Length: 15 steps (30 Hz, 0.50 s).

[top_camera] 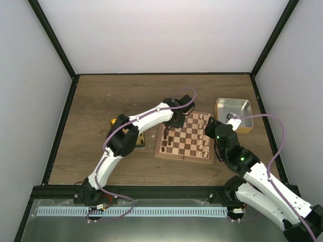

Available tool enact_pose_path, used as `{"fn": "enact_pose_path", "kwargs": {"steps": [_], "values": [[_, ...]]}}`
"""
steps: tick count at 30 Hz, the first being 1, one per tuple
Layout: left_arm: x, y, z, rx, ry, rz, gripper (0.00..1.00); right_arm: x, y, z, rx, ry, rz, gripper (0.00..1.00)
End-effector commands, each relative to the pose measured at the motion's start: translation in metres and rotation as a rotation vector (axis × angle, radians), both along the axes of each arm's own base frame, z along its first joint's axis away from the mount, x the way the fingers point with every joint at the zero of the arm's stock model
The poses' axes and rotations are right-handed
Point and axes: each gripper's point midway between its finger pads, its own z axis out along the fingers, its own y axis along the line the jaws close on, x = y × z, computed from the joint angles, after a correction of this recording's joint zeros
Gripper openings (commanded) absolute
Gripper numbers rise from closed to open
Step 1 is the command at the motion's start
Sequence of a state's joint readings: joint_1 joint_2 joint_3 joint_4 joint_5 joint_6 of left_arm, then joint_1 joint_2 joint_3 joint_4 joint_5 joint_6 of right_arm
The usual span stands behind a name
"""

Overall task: Set up the chess pieces on the board
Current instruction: Place the chess piece on the chessboard.

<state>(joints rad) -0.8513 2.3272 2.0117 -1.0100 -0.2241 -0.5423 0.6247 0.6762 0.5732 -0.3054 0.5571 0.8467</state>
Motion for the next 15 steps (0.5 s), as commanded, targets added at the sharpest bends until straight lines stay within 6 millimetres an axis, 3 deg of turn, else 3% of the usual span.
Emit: {"fn": "enact_pose_path", "kwargs": {"steps": [1,9,15], "values": [[0.006,-0.007,0.017,-0.029,-0.023,-0.011,0.21,0.001,-0.004,0.01,0.008,-0.031,-0.015,0.46],[0.005,-0.01,0.072,-0.117,-0.075,-0.021,0.23,0.001,-0.002,0.013,0.013,-0.035,-0.008,0.46],[0.0,0.017,0.116,-0.131,-0.16,0.029,0.24,0.002,0.001,0.013,0.016,-0.031,0.004,0.46]]}}
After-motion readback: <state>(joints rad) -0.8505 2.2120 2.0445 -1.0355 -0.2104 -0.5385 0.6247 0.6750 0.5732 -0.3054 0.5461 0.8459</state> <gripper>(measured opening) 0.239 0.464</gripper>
